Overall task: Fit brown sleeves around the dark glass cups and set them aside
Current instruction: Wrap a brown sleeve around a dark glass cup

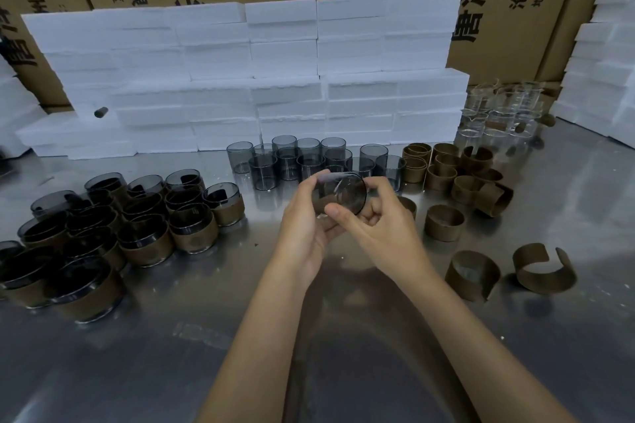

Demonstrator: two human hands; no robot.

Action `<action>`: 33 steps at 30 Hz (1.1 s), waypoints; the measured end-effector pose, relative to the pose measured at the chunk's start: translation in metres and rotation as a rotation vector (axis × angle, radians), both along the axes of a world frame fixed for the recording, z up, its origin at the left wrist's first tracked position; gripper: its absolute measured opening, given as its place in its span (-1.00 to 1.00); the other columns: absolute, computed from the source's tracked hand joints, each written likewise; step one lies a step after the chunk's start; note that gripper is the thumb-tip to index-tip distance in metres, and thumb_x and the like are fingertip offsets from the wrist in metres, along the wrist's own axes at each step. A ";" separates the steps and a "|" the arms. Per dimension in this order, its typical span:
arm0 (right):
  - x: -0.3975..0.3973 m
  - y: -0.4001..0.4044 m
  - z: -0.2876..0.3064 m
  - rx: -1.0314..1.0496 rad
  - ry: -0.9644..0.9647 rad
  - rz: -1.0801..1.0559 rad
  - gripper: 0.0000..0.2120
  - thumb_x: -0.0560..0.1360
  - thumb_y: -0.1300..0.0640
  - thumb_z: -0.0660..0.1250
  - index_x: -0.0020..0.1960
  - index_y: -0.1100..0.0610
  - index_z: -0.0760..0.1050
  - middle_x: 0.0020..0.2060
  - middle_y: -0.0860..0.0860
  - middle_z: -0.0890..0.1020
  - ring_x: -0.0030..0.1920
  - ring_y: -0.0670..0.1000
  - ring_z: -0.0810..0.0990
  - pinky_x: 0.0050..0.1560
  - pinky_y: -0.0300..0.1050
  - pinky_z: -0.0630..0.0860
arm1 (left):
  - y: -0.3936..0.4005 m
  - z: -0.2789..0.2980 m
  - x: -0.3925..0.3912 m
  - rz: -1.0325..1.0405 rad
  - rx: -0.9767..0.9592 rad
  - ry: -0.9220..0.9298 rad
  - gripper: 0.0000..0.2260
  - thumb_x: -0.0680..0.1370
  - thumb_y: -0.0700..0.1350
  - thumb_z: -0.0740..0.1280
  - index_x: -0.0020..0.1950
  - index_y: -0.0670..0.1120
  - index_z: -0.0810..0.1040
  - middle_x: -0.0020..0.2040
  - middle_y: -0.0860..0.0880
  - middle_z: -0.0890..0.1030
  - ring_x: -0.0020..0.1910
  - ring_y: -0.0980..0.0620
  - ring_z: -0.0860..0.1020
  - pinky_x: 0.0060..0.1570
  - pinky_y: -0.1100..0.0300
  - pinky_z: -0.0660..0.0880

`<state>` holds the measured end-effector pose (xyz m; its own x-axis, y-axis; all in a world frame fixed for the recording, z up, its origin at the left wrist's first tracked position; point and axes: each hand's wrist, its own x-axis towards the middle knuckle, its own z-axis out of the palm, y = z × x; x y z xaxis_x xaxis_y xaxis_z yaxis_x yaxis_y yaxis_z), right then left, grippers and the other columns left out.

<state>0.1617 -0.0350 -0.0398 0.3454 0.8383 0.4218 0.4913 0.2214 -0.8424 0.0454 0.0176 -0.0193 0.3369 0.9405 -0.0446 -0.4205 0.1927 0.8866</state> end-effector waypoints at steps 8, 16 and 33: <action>0.002 -0.004 0.005 0.017 -0.043 -0.107 -0.40 0.28 -0.53 0.36 -0.12 -0.01 0.36 -0.35 -0.01 0.61 -0.34 -0.04 0.54 -0.21 0.13 0.55 | 0.000 -0.009 0.006 -0.113 -0.026 0.144 -0.54 0.74 0.12 0.03 0.11 -0.07 0.67 -0.06 -0.11 0.76 -0.13 0.03 0.73 -0.29 0.19 0.62; 0.007 0.001 0.002 0.049 -0.039 -0.161 -0.53 0.58 -0.30 0.22 -0.30 0.00 0.25 -0.46 -0.15 0.43 -0.40 -0.07 0.38 -0.31 -0.02 0.36 | 0.001 -0.012 0.007 -0.247 0.056 0.125 -0.54 0.61 0.30 0.23 0.06 -0.01 0.75 0.09 -0.15 0.73 0.06 -0.05 0.71 -0.01 0.05 0.63; 0.047 -0.006 -0.003 -0.548 -0.673 -0.306 -0.71 0.60 -0.09 0.28 0.23 0.00 0.58 0.33 0.03 0.48 0.42 0.10 0.34 0.53 0.16 0.06 | 0.004 -0.018 0.006 0.003 -0.050 0.073 -0.62 0.51 0.04 0.52 0.23 -0.12 0.57 -0.08 -0.13 0.71 -0.13 -0.15 0.74 -0.28 0.13 0.61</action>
